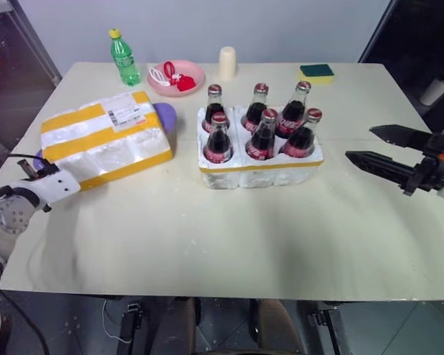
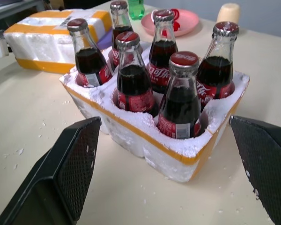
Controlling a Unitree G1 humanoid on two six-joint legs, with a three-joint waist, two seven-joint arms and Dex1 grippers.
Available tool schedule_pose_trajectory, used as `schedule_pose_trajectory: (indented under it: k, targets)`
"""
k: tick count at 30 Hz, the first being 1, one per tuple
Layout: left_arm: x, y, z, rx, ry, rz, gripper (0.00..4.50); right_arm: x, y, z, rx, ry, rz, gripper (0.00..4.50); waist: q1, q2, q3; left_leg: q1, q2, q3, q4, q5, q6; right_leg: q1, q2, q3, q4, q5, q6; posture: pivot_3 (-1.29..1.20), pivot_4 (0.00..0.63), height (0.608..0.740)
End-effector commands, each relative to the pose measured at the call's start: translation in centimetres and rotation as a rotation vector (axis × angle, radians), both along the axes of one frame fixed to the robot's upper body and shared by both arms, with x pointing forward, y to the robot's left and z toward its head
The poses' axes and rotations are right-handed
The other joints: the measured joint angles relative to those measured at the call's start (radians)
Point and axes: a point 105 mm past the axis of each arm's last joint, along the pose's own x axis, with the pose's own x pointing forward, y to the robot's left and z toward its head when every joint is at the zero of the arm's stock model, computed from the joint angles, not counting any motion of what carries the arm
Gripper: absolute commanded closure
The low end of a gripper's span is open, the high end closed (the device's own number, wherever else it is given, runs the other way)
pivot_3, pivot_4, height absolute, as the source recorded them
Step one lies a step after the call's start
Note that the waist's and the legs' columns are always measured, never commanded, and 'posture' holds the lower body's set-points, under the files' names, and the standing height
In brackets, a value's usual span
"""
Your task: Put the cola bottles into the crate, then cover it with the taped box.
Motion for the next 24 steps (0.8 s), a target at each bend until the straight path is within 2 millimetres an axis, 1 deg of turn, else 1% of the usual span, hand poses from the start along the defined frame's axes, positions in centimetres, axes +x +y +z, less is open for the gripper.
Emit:
schedule_pose_trajectory:
  k: [1, 2, 4, 5, 7, 10, 13, 17, 21, 24]
  targets:
    - [0.3, -0.1, 0.8, -0.014, -0.026, 0.026, 3.60, -0.5, -0.1, 1.3, -0.019, -0.066, 0.000, 0.00, 0.000, 0.000, 0.000, 0.001, 0.000, 0.000, 0.000, 0.000, 0.000, 0.001, 0.000, 0.000, 0.000, 0.000, 0.000, 0.00, 0.150, 0.739]
    - [0.5, -0.2, 0.9, -0.010, -0.030, 0.029, 3.18, -0.5, -0.1, 1.3, -0.021, -0.065, 0.000, 0.00, -0.001, 0.000, 0.000, 0.001, 0.000, 0.000, 0.000, 0.000, 0.000, 0.001, 0.000, 0.000, 0.000, 0.000, 0.000, 0.00, 0.150, 0.739]
    - [0.8, -0.1, 1.1, -0.003, -0.033, 0.039, 2.17, -0.6, -0.1, 1.4, -0.024, -0.065, -0.001, 0.00, -0.002, 0.000, 0.000, 0.002, 0.000, 0.000, 0.000, 0.000, 0.000, 0.001, 0.000, 0.000, 0.000, 0.000, 0.000, 0.00, 0.150, 0.739]
    - [0.8, 0.1, 1.1, 0.002, -0.031, 0.045, 1.58, -0.7, -0.1, 1.4, -0.027, -0.065, 0.000, 0.00, -0.002, 0.000, 0.000, 0.002, 0.000, 0.000, 0.000, 0.000, 0.000, 0.001, 0.000, 0.000, 0.000, 0.000, 0.000, 0.00, 0.150, 0.739]
    - [0.8, 0.4, 1.2, 0.009, -0.034, 0.056, 0.56, -1.2, -0.1, 1.5, -0.034, -0.062, 0.011, 0.00, -0.001, 0.000, 0.000, 0.002, 0.000, 0.000, 0.000, 0.000, 0.000, 0.001, 0.000, 0.000, 0.000, 0.000, 0.000, 0.00, 0.150, 0.739]
    - [0.6, 1.2, 1.1, 0.016, -0.027, 0.085, 0.56, -2.1, 0.3, 1.5, -0.039, -0.056, 0.046, 0.00, -0.001, 0.000, 0.000, 0.001, 0.000, 0.000, -0.001, 0.000, 0.000, 0.001, 0.000, 0.000, 0.000, 0.000, 0.000, 0.00, 0.150, 0.739]
    - [1.0, 1.7, 1.0, 0.019, -0.025, 0.102, 0.56, -2.8, 0.7, 1.4, -0.044, -0.053, 0.071, 0.00, -0.002, 0.000, 0.000, 0.002, 0.000, 0.000, -0.001, 0.000, 0.000, 0.001, 0.000, 0.000, 0.000, 0.000, 0.000, 0.00, 0.150, 0.739]
    - [2.3, 1.4, 0.7, 0.031, -0.016, 0.094, 0.56, -3.4, 1.1, 1.4, -0.064, -0.060, 0.091, 0.00, 0.001, -0.002, -0.001, 0.001, 0.000, 0.000, 0.000, 0.000, 0.000, 0.001, 0.000, 0.000, 0.000, 0.000, 0.000, 0.00, 0.150, 0.739]
    - [3.7, 1.0, 0.8, 0.054, -0.015, 0.088, 0.56, -4.1, 1.8, 1.6, -0.055, -0.049, 0.148, 0.00, 0.001, -0.004, -0.003, 0.001, 0.000, 0.000, 0.001, 0.000, 0.000, 0.002, 0.000, 0.000, 0.000, 0.000, 0.000, 0.00, 0.150, 0.739]
    - [4.2, 0.7, 0.6, 0.061, 0.003, 0.085, 0.56, -4.4, 2.1, 1.8, -0.058, -0.056, 0.164, 0.00, 0.000, -0.006, -0.003, 0.001, 0.000, 0.000, 0.000, 0.000, 0.000, 0.002, 0.000, 0.000, -0.001, 0.000, 0.000, 0.00, 0.150, 0.739]
